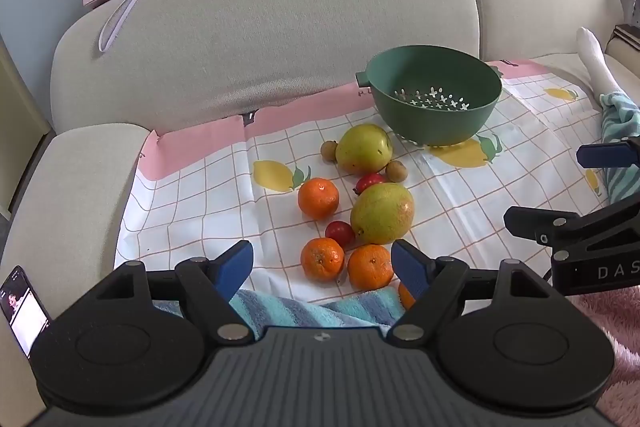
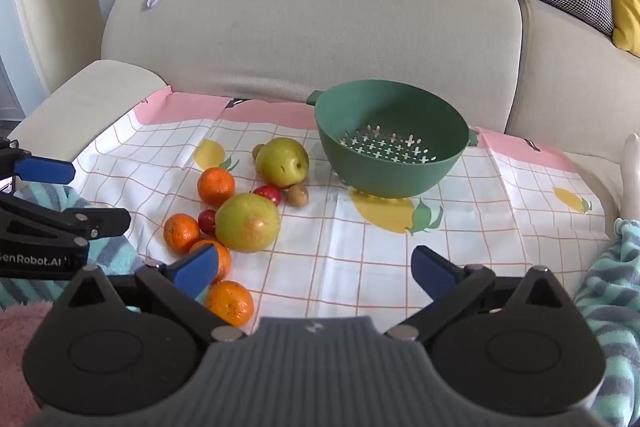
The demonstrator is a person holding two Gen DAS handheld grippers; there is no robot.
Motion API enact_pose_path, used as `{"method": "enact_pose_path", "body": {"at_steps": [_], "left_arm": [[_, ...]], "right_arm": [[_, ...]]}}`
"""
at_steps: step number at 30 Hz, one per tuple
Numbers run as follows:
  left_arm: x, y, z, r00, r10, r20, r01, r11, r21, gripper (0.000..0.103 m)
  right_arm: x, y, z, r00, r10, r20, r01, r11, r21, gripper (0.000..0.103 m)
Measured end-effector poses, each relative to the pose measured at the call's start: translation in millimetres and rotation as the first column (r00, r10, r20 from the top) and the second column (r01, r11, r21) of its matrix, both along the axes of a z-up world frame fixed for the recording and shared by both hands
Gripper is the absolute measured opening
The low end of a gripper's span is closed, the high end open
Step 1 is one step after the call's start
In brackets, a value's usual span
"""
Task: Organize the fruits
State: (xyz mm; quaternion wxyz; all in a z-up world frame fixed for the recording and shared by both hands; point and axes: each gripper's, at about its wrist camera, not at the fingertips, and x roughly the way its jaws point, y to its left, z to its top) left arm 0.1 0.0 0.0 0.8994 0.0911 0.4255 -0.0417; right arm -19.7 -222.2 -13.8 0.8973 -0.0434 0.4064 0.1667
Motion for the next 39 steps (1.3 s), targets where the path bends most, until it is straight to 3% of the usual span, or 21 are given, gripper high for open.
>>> {"method": "enact_pose_path", "body": {"at_steps": [39], "left_arm": [[-0.2, 0.2, 0.3, 1.000, 0.000, -0.008, -0.001, 1.000, -0.004, 0.092]], "right_arm": [[-1.6, 0.5, -2.8, 1.000, 0.000, -0.008, 0.000, 1.000, -0.010, 0.099]]}}
